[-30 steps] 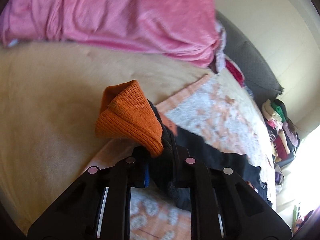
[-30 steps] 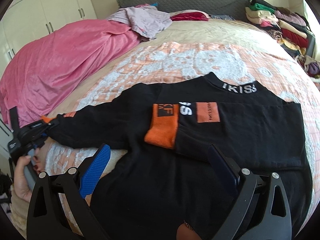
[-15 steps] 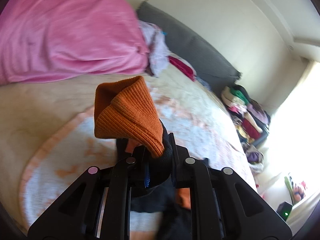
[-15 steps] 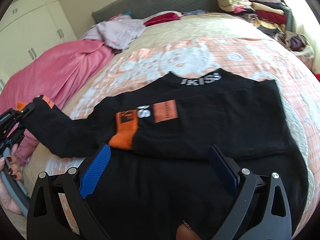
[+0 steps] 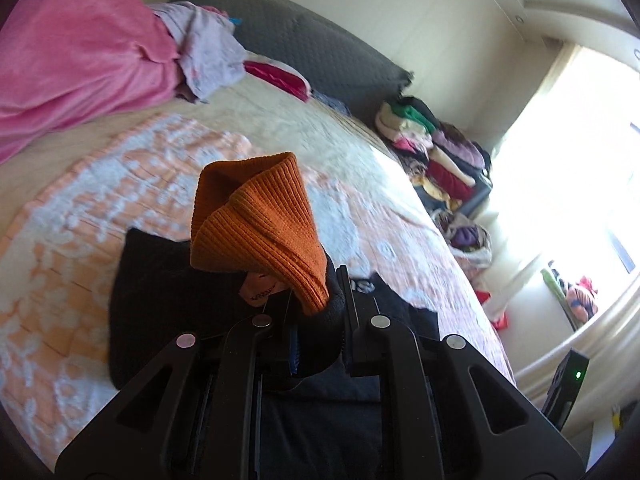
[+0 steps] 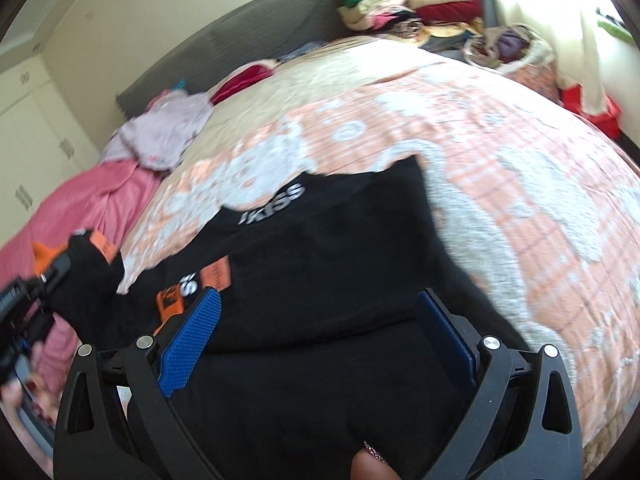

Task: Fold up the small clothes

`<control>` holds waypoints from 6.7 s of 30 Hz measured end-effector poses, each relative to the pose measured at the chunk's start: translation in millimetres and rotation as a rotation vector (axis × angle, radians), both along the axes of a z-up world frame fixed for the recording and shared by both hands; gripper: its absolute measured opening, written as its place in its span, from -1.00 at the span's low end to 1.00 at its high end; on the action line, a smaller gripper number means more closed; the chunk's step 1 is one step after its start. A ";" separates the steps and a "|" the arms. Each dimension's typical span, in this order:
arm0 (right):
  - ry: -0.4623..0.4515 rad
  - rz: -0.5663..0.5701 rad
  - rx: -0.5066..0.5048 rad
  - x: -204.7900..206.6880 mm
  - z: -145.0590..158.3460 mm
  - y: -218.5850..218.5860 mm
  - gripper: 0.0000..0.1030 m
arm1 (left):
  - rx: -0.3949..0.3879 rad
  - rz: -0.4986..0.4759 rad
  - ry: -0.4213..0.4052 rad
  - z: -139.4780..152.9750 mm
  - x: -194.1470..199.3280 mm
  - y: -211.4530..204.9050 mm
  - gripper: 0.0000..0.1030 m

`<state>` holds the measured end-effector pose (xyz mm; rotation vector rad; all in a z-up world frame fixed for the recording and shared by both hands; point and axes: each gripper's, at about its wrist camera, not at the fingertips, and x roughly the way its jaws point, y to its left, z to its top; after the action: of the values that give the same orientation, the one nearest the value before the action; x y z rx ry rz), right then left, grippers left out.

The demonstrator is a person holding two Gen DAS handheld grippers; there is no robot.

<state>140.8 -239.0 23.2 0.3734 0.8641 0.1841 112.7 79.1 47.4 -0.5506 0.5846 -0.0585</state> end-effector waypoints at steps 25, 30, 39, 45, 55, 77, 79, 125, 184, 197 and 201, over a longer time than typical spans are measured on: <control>0.041 -0.041 0.013 0.7 -17.1 -27.5 0.89 | 0.058 -0.235 0.146 -40.2 19.4 -56.3 0.05; 0.079 0.088 -0.025 4.4 -28.6 13.7 0.88 | 0.076 -0.117 0.162 -37.4 9.8 -18.3 0.14; 0.097 0.177 -0.134 17.7 -58.7 60.7 0.45 | 0.073 0.011 0.149 -28.6 -15.9 31.0 0.27; 0.039 0.219 -0.172 12.2 -59.9 75.1 -0.36 | 0.054 0.053 0.148 -29.5 -23.9 46.5 0.31; -0.116 0.335 -0.181 19.5 -6.2 89.5 -0.84 | 0.037 0.089 0.152 -32.1 -30.4 57.4 0.31; -0.170 0.195 -0.259 34.5 9.9 28.6 -0.84 | 0.093 0.026 0.185 -36.5 -4.1 30.6 0.31; -0.166 0.183 -0.269 35.0 7.9 27.0 -0.83 | 0.102 0.009 0.180 -35.4 1.4 24.2 0.31; 0.069 0.321 -0.342 62.4 -66.5 82.1 -0.15 | 0.254 -0.226 0.375 -101.8 58.9 -31.8 -0.03; -0.095 0.187 -0.203 -17.5 10.8 44.5 0.91 | 0.274 -0.145 0.258 -37.8 2.0 -27.6 0.82; -0.127 0.175 -0.195 -38.4 25.5 34.8 0.91 | 0.299 -0.126 0.232 -27.2 -21.4 -25.8 0.82; -0.128 0.172 -0.197 -46.0 26.5 30.1 0.91 | 0.308 -0.123 0.234 -28.0 -28.7 -25.6 0.82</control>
<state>94.9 -208.8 49.7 0.1013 0.7798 0.2762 83.9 53.5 19.4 -0.2225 0.8382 -0.0199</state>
